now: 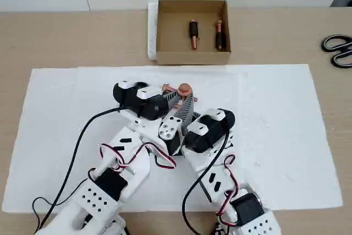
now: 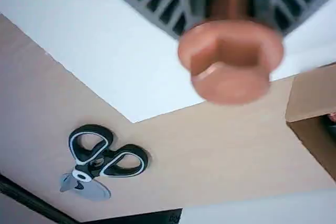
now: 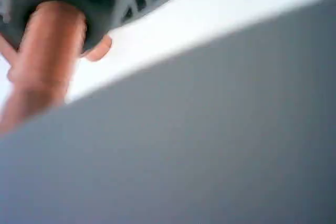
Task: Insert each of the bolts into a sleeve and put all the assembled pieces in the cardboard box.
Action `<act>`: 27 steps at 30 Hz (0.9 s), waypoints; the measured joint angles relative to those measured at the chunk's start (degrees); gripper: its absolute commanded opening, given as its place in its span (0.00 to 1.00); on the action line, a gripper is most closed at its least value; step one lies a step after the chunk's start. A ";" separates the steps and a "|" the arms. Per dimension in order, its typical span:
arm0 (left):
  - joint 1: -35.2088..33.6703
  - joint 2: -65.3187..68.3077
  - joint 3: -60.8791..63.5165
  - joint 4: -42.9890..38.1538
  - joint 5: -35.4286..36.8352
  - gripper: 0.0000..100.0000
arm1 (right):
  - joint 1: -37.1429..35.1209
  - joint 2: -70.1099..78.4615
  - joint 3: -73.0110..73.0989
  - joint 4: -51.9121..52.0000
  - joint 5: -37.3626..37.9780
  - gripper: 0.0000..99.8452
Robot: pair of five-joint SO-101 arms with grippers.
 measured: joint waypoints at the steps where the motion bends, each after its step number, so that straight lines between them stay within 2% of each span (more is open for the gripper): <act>1: 0.00 0.00 0.00 0.00 0.00 0.01 | 0.00 0.00 0.00 0.00 0.00 0.00; 20: 0.09 -0.62 0.62 3.43 0.00 0.01 | 0.00 0.00 0.00 0.00 0.00 0.00; 27: 0.09 -0.88 0.62 8.62 5.54 0.01 | 0.00 0.09 0.00 0.09 0.00 0.00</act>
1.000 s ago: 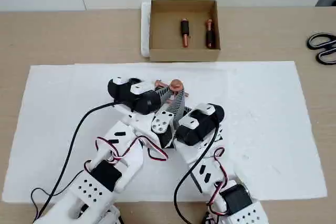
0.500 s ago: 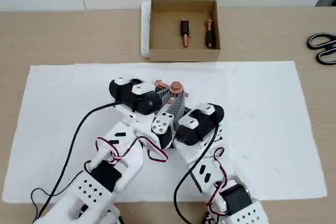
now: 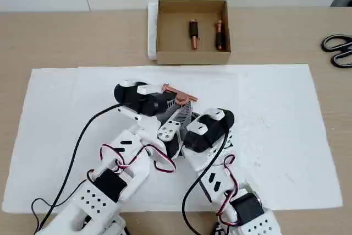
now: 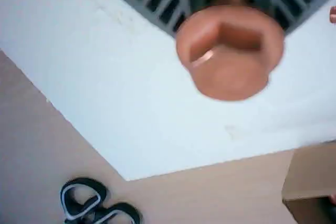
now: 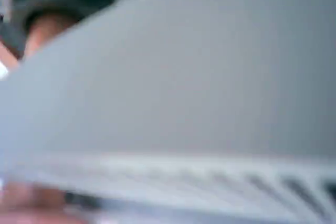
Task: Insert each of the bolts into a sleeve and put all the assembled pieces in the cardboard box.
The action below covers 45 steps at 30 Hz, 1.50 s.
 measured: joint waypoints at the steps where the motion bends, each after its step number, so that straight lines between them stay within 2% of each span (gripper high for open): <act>1: 0.00 -0.09 0.00 0.44 0.26 0.01 | 0.00 0.00 0.00 0.00 0.00 0.00; 9: 0.00 -0.09 0.00 2.29 0.35 0.02 | 0.00 0.00 0.00 0.00 0.00 0.00; 15: 0.00 -0.26 -0.09 6.07 -1.93 0.14 | 0.00 0.00 0.00 0.00 0.00 0.00; 20: -0.44 -0.18 -0.09 8.00 -2.11 0.20 | 0.09 -0.09 0.00 0.00 0.00 0.00; 24: -0.53 -0.18 -3.34 13.80 -2.11 0.27 | 0.09 0.00 0.00 0.00 0.00 0.00; 27: -2.37 -0.18 -9.41 22.07 -2.11 0.30 | 0.09 0.00 0.00 0.00 0.00 0.00; 33: -10.29 -0.18 -25.14 39.03 -2.11 0.31 | 0.09 0.00 0.00 0.00 0.00 0.00; 38: -18.46 -0.18 -34.73 45.80 -2.29 0.31 | 0.70 0.00 0.00 0.00 0.00 0.00; 41: -27.34 -0.18 -37.10 48.26 -2.29 0.31 | 3.25 0.00 0.00 0.00 0.00 0.00; 45: -42.90 -0.18 -40.79 52.75 -3.34 0.31 | 7.30 0.00 0.00 0.00 0.00 0.00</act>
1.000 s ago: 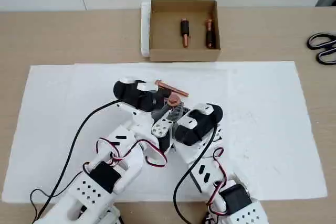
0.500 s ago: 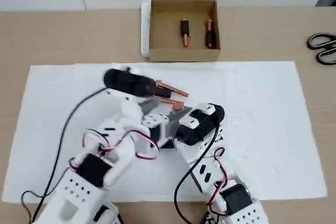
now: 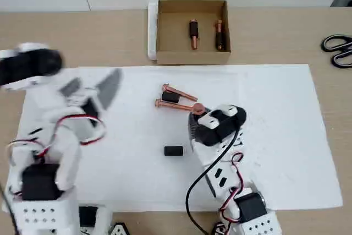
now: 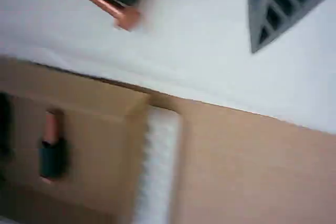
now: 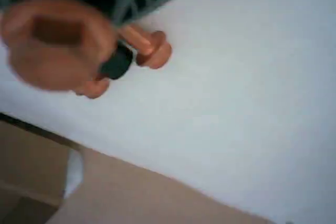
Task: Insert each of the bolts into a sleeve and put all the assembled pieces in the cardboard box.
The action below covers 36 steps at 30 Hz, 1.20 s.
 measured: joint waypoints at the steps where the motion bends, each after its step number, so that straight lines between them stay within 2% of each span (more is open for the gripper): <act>1: -3.96 0.00 -0.53 0.97 -1.14 0.31 | 0.88 0.00 0.00 0.00 0.00 0.00; 5: -16.00 0.00 -0.88 7.65 -5.54 0.31 | 3.69 -0.09 -2.81 2.99 2.46 0.00; 10: -24.00 0.00 -0.88 18.64 -6.77 0.31 | 7.21 5.89 -18.99 10.46 3.43 0.00; 14: -29.63 0.00 -0.88 22.95 -6.77 0.31 | 10.55 18.81 -33.58 11.16 3.43 0.00; 20: -38.95 0.00 -0.88 23.21 -7.82 0.31 | 10.99 43.52 -58.02 11.34 3.43 0.00; 28: -41.58 0.00 -0.88 23.21 -24.35 0.31 | 11.08 74.29 -86.15 11.34 3.43 0.00; 32: -41.58 0.00 -0.88 23.74 -26.64 0.31 | 11.16 88.88 -96.35 10.99 3.43 0.00; 36: -41.58 0.00 -0.88 25.41 -27.08 0.31 | 11.25 101.98 -104.09 6.15 3.43 0.00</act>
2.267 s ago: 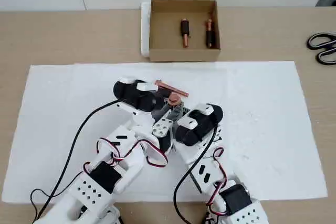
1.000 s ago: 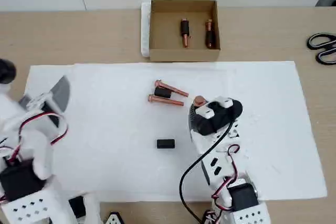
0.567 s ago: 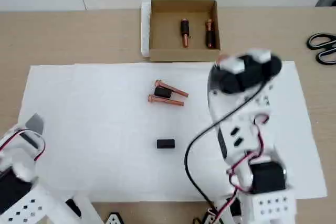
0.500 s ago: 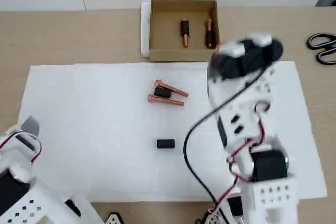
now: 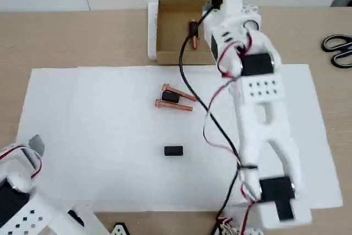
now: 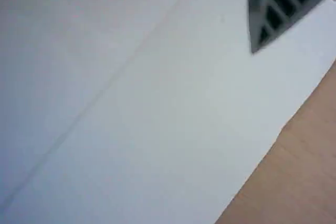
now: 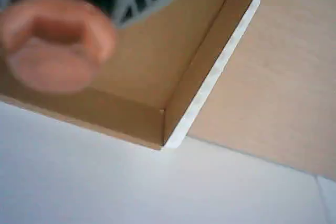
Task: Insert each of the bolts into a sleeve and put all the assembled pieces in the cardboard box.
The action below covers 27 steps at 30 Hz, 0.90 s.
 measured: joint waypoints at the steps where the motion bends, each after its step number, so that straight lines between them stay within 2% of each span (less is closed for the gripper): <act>1: 0.00 0.00 0.00 0.44 0.00 0.31 | 0.00 3.16 -1.58 -1.49 0.00 0.00; 7: -0.35 0.00 0.00 2.02 -2.81 0.31 | 1.49 20.75 -11.25 -8.62 0.00 0.00; 15: -8.26 -0.18 -1.41 2.73 -6.86 0.31 | 5.45 40.62 -21.45 -13.45 0.00 0.00; 19: -10.81 -0.18 -1.41 2.73 -7.82 0.31 | 5.01 45.36 -24.00 -15.30 0.00 0.01; 27: -11.34 -0.18 -1.41 2.73 -8.18 0.31 | 3.43 49.41 -24.70 -16.18 0.00 0.01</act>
